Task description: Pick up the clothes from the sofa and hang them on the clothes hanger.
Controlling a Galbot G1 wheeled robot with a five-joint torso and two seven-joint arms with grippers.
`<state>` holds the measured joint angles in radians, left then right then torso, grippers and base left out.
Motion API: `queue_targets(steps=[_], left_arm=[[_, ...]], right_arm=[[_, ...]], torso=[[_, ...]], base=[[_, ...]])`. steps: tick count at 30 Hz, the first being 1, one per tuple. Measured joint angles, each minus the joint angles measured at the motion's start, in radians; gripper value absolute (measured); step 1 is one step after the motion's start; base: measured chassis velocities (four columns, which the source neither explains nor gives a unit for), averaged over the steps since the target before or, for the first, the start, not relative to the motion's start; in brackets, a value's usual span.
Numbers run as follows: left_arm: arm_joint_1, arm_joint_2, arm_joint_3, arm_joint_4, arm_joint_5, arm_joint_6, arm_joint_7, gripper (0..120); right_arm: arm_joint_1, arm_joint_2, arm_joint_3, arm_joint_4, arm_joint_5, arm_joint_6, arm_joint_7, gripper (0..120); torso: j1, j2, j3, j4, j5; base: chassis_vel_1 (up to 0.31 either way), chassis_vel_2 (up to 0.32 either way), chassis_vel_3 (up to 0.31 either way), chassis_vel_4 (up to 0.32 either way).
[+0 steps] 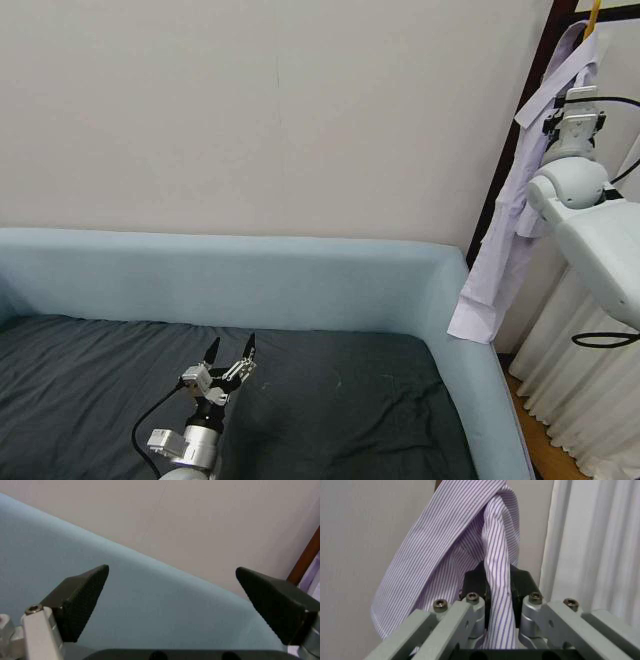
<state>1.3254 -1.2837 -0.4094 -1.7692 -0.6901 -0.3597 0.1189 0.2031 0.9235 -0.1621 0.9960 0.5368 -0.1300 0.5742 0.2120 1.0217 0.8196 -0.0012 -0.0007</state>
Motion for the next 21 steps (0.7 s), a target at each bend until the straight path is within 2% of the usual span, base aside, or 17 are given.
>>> queue_targets(steps=[8,21], left_arm=[[0.002,0.0,0.0,-0.015,-0.022,-0.013,-0.01,100],[0.022,-0.013,-0.004,-0.041,-0.025,-0.027,-0.01,100]], right_arm=[[0.019,0.046,0.038,-0.071,-0.033,0.029,-0.029,7],[0.065,0.07,0.046,-0.114,0.017,-0.04,-0.009,7]], torso=[[0.0,0.0,0.0,0.0,0.0002],[0.0,0.0,0.0,0.0001,-0.0001]], base=[[0.0,0.0,0.0,0.0],[0.0,0.0,0.0,0.0]])
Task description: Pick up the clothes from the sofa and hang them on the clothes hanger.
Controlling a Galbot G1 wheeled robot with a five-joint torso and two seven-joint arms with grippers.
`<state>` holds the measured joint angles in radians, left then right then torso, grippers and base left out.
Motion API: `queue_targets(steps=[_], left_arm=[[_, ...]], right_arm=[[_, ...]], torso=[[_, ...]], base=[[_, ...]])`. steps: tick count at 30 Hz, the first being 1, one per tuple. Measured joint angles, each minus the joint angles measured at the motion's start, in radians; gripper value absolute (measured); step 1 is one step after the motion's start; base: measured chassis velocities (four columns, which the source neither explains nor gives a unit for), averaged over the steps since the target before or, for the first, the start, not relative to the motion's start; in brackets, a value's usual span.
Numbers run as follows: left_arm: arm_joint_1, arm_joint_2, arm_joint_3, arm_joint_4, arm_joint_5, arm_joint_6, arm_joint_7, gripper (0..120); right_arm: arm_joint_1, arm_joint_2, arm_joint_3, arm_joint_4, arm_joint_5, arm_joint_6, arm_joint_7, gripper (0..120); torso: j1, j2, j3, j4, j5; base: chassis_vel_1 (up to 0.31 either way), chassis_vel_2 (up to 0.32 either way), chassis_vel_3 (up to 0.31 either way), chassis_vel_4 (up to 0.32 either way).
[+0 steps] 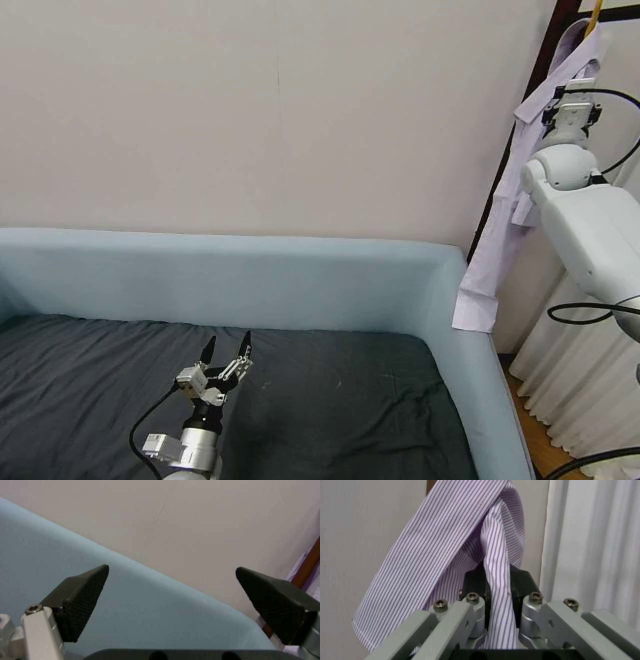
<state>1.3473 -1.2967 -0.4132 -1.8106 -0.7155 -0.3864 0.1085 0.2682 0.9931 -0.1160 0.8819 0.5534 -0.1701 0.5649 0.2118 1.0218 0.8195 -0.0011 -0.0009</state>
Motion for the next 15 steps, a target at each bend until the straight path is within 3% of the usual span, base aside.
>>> queue_targets(steps=[15], left_arm=[[0.008,-0.005,0.0,-0.007,-0.003,-0.017,0.002,100]], right_arm=[[0.01,-0.026,-0.053,0.059,0.158,-0.094,0.055,7]], torso=[[0.0,0.0,0.0,0.0,0.0002]], base=[[0.0,0.0,0.0,0.0]])
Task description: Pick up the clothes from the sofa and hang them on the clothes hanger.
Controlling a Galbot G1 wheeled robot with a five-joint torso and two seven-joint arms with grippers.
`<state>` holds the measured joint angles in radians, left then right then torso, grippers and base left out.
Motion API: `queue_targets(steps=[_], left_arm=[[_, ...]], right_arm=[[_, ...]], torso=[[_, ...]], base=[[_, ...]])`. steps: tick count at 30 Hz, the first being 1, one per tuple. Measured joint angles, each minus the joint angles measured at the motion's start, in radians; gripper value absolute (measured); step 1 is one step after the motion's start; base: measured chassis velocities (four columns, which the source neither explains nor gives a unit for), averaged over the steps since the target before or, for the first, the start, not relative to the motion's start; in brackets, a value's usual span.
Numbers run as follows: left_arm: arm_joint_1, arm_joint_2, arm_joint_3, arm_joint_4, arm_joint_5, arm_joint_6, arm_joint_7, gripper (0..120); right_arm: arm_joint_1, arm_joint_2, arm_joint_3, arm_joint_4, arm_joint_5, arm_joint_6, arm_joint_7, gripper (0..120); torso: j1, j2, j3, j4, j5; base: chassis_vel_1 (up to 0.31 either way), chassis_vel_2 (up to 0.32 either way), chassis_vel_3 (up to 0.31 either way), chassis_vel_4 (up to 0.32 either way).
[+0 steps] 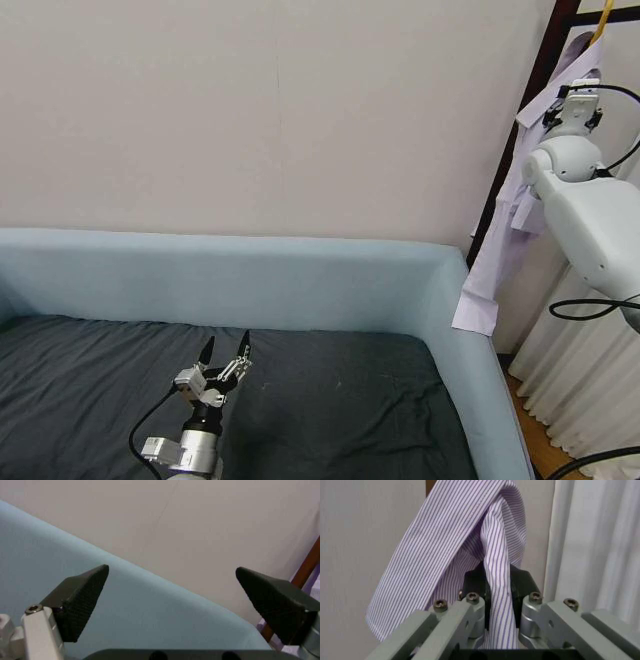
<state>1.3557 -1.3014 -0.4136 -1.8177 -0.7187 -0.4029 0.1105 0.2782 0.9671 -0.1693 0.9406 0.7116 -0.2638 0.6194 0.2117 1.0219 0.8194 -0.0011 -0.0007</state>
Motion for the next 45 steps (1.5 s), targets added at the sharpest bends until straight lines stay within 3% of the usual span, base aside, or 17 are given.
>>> queue_targets(steps=[6,15,26,35,45], left_arm=[[0.006,-0.001,-0.002,-0.003,-0.001,-0.008,0.001,100],[0.005,-0.012,0.005,-0.001,0.001,-0.011,0.003,100],[0.011,-0.024,0.005,-0.019,0.002,-0.011,0.003,100],[0.023,-0.033,-0.003,-0.027,0.005,-0.016,0.004,100],[0.035,-0.055,-0.003,-0.027,0.03,-0.019,0.005,100]], right_arm=[[0.022,-0.009,-0.023,0.021,0.09,-0.06,0.033,7],[0.031,-0.03,-0.029,0.018,0.045,-0.01,0.017,7],[0.058,-0.034,-0.043,0.011,0.188,-0.067,0.062,7],[0.041,-0.043,-0.036,0.037,0.188,-0.063,0.045,7],[-0.045,-0.108,-0.001,0.183,0.104,0.08,-0.085,42]], torso=[[0.0,0.0,0.0,0.0001,0.0],[0.0,0.0,0.0,-0.0005,0.0003],[0.0,0.0,0.0,0.0001,0.0],[0.0,0.0,0.0,-0.0001,0.0],[0.0,0.0,0.0,0.0,0.0001]], base=[[0.0,0.0,0.0,0.0],[0.0,0.0,0.0,0.0],[0.0,0.0,0.0,0.0],[0.0,0.0,0.0,0.0],[0.0,0.0,0.0,0.0]])
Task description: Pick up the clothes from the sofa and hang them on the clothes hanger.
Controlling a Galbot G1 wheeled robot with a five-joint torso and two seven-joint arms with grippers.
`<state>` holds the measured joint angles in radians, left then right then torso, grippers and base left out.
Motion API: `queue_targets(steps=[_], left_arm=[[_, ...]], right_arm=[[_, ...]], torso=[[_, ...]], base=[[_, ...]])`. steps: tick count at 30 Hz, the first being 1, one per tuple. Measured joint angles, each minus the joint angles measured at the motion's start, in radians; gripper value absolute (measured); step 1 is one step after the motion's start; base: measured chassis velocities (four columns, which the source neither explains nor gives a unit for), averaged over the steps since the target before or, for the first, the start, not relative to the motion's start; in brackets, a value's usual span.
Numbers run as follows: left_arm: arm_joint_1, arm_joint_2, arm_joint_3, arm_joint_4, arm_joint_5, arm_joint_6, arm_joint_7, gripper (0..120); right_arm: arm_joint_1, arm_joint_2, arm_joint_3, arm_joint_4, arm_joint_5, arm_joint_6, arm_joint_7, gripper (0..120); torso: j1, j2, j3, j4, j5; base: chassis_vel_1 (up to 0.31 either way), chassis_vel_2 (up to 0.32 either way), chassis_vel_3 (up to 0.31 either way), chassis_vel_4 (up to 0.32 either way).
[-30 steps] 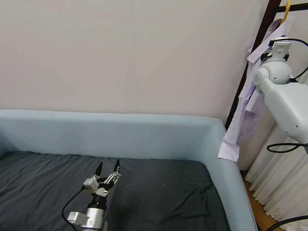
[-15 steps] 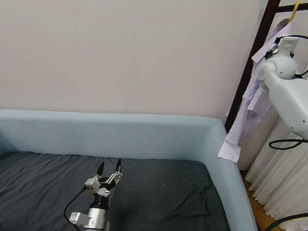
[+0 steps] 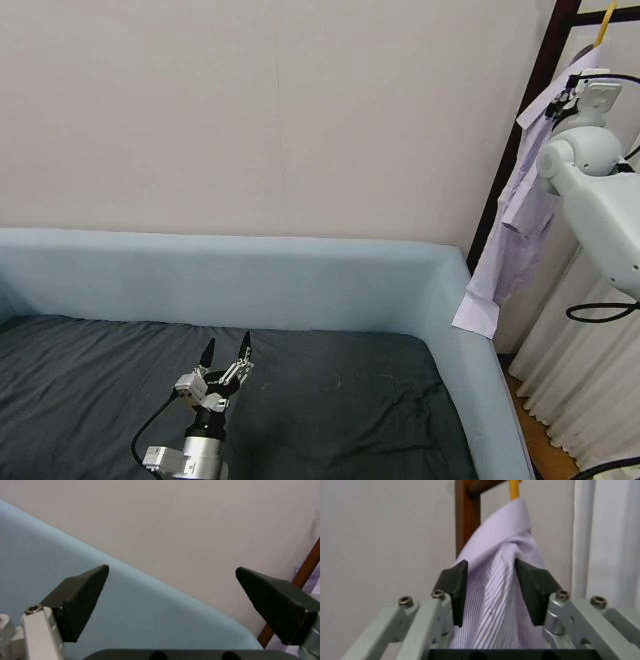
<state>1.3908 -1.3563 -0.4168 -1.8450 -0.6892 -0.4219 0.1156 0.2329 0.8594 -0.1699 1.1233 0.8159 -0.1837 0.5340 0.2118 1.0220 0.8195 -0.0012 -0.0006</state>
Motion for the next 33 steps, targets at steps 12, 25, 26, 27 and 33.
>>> queue_targets(steps=[12,25,26,27,33], left_arm=[[0.034,-0.038,-0.008,-0.032,0.037,-0.007,0.002,100],[0.115,-0.11,-0.027,-0.129,0.202,-0.067,0.006,100],[0.136,-0.118,-0.025,-0.138,0.232,-0.068,-0.003,100],[0.136,-0.118,-0.025,-0.138,0.232,-0.068,-0.003,100],[0.213,-0.15,-0.053,-0.155,0.441,-0.084,-0.086,100]], right_arm=[[-0.3,-0.16,0.186,0.403,0.083,0.193,-0.155,88],[-0.968,-0.139,0.439,0.698,0.156,0.394,-0.499,100],[-1.053,-0.105,0.48,0.729,0.131,0.388,-0.504,100],[-1.053,-0.105,0.48,0.729,0.131,0.388,-0.504,100],[-1.43,0.106,0.685,0.868,-0.177,0.269,-0.439,100]], torso=[[0.0,0.0,0.0,-0.0003,0.0001],[0.0,0.0,0.0,0.0001,-0.0002],[0.0,0.0,0.0,0.0003,-0.0003],[0.0,0.0,0.0,0.0003,-0.0003],[0.0,0.0,0.0,0.0,-0.0003]], base=[[0.0,0.0,0.0,0.0],[0.0,0.0,0.0,0.0],[0.0,0.0,0.0,0.0],[0.0,0.0,0.0,0.0],[0.0,0.0,0.0,0.0]])
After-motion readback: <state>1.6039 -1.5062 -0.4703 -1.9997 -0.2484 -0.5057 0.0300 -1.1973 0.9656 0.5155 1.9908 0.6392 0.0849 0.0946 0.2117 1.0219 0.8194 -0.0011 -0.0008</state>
